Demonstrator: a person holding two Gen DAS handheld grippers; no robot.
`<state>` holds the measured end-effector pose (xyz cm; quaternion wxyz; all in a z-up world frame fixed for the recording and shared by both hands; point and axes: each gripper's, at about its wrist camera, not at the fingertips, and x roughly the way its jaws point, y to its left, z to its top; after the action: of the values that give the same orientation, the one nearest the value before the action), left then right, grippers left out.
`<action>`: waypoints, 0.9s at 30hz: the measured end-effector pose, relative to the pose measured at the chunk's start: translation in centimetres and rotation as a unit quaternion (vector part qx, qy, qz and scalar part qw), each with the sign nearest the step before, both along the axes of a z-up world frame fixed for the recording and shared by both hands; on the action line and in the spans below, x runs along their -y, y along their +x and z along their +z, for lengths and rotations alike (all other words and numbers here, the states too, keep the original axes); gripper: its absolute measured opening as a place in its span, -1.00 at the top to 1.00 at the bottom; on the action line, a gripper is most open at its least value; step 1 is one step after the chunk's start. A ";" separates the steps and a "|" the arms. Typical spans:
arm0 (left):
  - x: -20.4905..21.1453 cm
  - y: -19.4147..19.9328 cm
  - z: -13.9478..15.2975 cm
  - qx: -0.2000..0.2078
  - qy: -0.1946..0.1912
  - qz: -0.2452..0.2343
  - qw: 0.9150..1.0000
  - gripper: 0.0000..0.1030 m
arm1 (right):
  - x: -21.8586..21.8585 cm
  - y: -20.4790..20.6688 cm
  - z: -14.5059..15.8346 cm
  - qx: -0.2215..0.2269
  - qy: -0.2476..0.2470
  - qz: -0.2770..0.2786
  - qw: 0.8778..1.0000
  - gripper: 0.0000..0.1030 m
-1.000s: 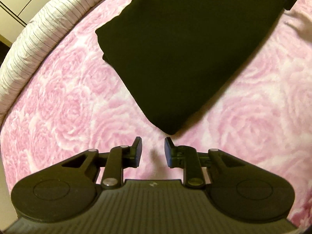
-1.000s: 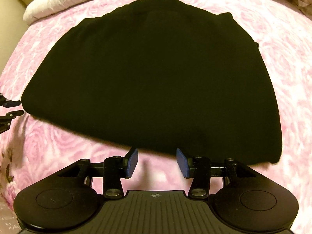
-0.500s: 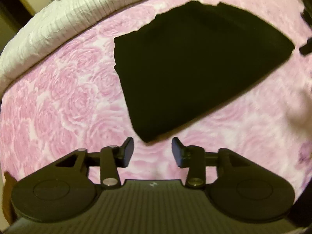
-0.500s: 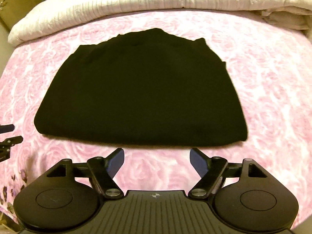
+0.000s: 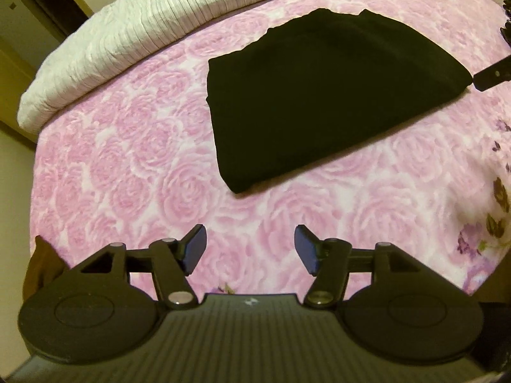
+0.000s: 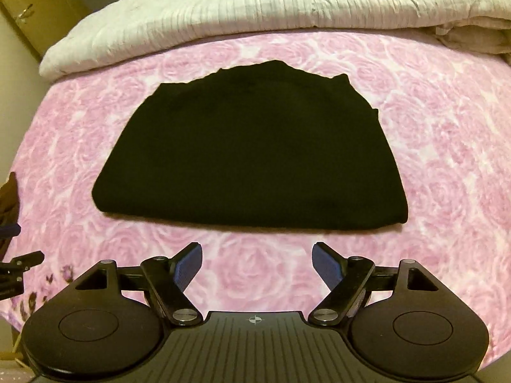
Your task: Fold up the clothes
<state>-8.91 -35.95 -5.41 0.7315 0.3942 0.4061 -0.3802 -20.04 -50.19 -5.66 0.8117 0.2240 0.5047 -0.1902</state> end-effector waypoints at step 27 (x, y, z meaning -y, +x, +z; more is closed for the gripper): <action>-1.8 12.5 -8.1 0.065 -0.020 -0.307 0.949 -0.40 | -18.7 11.9 -8.8 -0.025 -0.187 0.300 0.935 -0.54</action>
<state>3.60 -34.19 -13.47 0.6117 0.5088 0.2095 -0.5684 -8.16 -31.45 -14.46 0.8454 -0.0984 0.5239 -0.0337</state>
